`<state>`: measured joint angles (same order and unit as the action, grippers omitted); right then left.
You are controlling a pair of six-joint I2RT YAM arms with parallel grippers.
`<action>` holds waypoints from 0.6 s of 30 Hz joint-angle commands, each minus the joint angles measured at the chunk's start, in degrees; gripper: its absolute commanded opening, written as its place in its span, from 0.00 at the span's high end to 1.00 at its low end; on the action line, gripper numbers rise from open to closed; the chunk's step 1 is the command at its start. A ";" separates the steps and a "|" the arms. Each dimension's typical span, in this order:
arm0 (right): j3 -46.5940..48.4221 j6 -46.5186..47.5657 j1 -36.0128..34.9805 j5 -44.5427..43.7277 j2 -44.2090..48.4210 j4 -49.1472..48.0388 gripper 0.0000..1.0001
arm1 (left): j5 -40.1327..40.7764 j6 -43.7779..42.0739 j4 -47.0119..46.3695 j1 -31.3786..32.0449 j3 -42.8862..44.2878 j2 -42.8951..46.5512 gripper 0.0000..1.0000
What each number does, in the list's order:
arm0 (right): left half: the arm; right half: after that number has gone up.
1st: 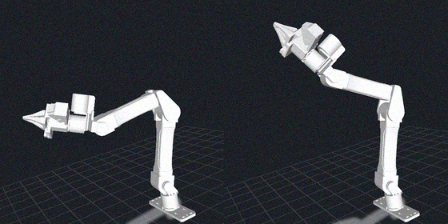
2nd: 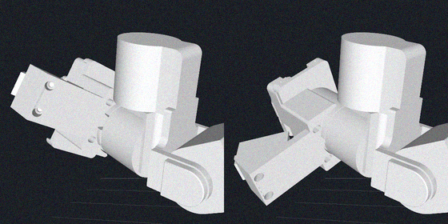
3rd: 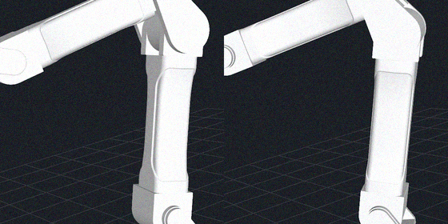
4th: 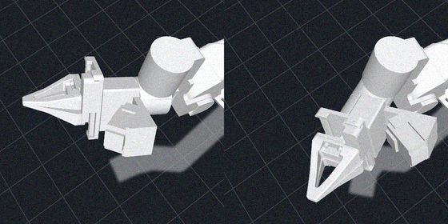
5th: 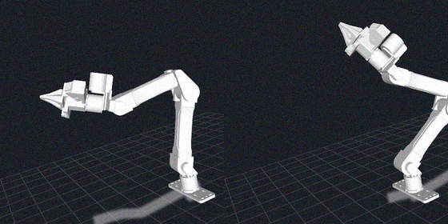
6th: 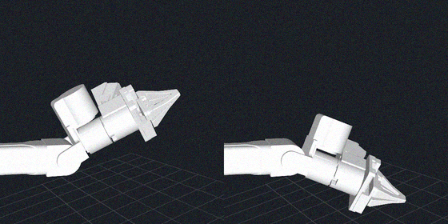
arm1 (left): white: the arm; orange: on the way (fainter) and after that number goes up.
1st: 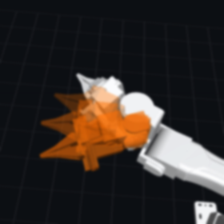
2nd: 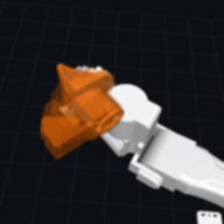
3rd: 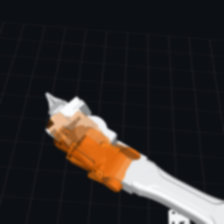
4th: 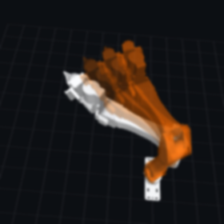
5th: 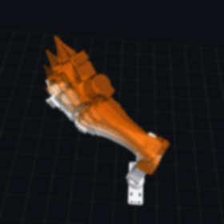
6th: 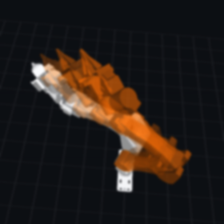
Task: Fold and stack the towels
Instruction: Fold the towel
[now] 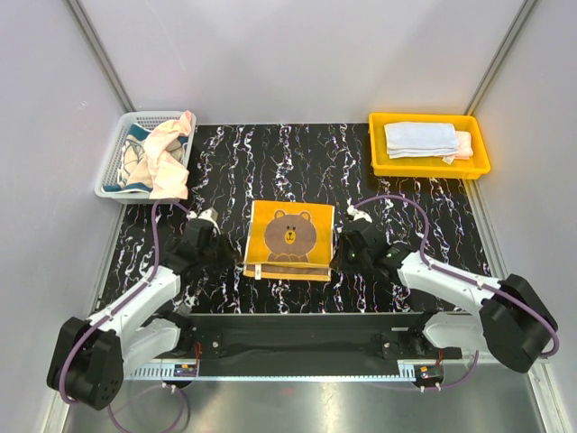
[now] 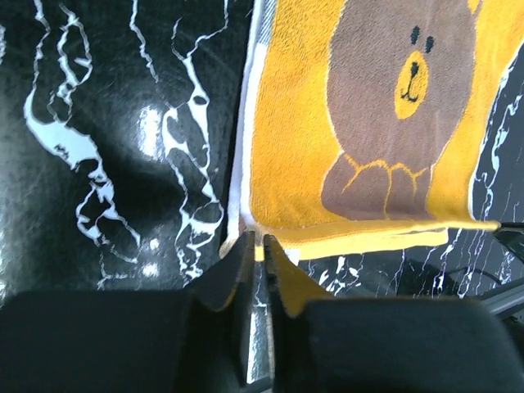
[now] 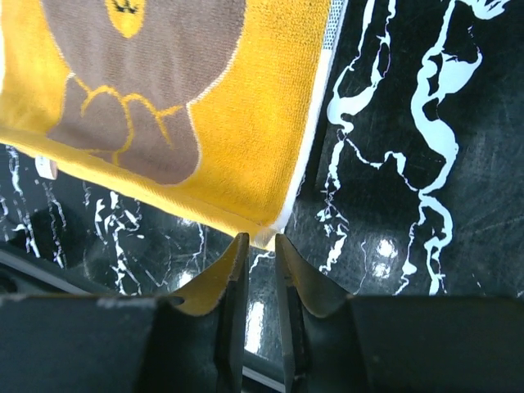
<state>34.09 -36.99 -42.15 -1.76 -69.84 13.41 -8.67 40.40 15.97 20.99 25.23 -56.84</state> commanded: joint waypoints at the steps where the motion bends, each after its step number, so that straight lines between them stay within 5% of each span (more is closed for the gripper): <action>1: 0.37 -0.71 -0.83 1.06 3.66 1.79 0.74 | 1.90 -0.15 3.18 0.28 1.39 2.78 0.84; 9: 5.19 0.17 -0.74 -0.26 2.62 3.91 0.70 | 1.38 -0.15 4.08 0.28 5.61 2.79 0.82; 18: 8.02 -0.97 -0.83 3.59 -8.11 -1.80 0.73 | -3.28 -0.85 -3.57 3.17 9.31 -9.60 0.81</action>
<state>40.86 -37.21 -42.35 -1.17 -76.66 15.03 -9.13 40.34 16.80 23.09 32.62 -63.57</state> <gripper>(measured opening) 0.280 0.196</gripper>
